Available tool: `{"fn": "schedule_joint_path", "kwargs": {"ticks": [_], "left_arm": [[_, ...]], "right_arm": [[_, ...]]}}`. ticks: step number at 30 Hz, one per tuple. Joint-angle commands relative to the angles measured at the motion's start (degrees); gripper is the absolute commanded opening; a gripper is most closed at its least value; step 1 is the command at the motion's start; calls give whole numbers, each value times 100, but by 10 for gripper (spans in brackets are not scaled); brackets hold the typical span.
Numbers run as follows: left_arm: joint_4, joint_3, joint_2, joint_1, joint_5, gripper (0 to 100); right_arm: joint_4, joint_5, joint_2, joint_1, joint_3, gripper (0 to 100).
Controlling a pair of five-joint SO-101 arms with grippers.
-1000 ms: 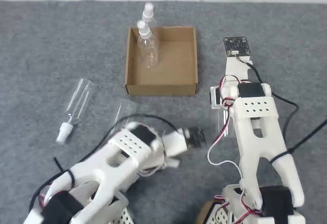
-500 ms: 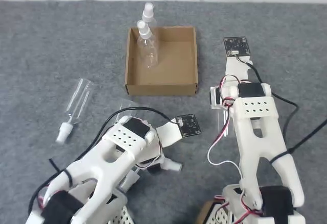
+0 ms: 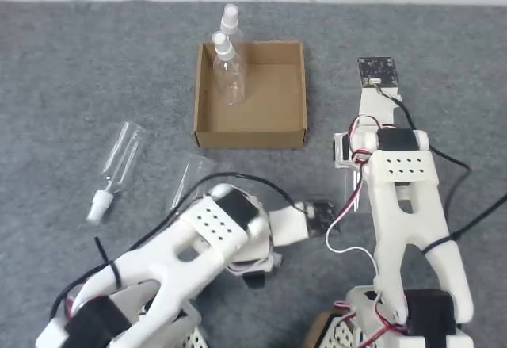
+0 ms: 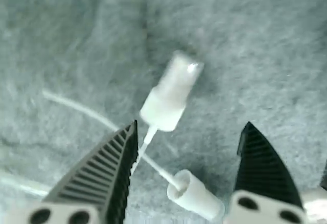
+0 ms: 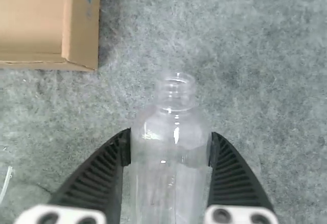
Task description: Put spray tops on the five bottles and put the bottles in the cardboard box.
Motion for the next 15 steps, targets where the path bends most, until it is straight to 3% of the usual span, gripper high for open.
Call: {"fn": "schedule_joint_path", "kwargs": {"ticks": [1,15], "left_arm": [[44,-268,18,484,-9,294],[-695,-31,35,273,-527,294]], "right_arm": [[-92,-44,-365,101,-431,97],[-48,-26,-374,101,-501,97]]}}
